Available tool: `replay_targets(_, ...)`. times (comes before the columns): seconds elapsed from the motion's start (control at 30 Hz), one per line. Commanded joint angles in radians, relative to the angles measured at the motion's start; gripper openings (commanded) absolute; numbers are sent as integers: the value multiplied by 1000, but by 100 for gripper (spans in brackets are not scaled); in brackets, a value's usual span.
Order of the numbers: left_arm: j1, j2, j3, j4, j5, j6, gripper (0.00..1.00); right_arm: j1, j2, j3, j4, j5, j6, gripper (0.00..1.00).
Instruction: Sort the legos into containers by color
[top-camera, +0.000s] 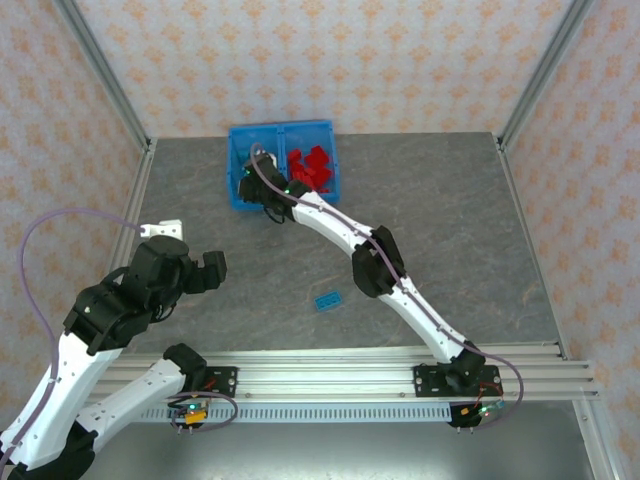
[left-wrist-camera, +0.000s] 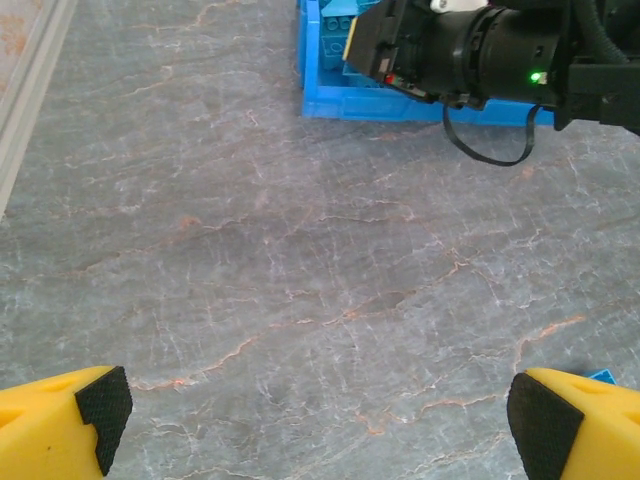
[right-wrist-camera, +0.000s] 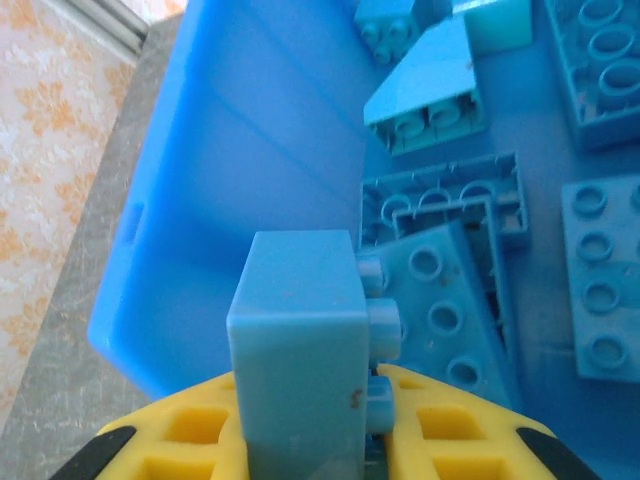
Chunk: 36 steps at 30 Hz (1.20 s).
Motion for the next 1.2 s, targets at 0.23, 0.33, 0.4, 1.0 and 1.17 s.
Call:
replay_targets(0.23, -1, -39, -34, -13, -62, -12, 100, -20, 108, 156, 179, -3, 46, 41)
replay_targets(0.33, 0, -55, -46, -16, -68, -15, 100, -25, 100, 161, 192, 15, 45, 54)
replay_targets(0.4, 0, -57, -51, -16, -69, -16, 100, -29, 79, 160, 191, 16, 37, 55)
replay_targets(1.0, -23, 77, -210, 346, 671, 382, 99, -3, -980, -945, 70, 7, -19, 69)
replay_targets(1.17, -84, 141, -265, 358, 782, 782, 99, 1, -1437, -1464, 47, 115, 38, 76)
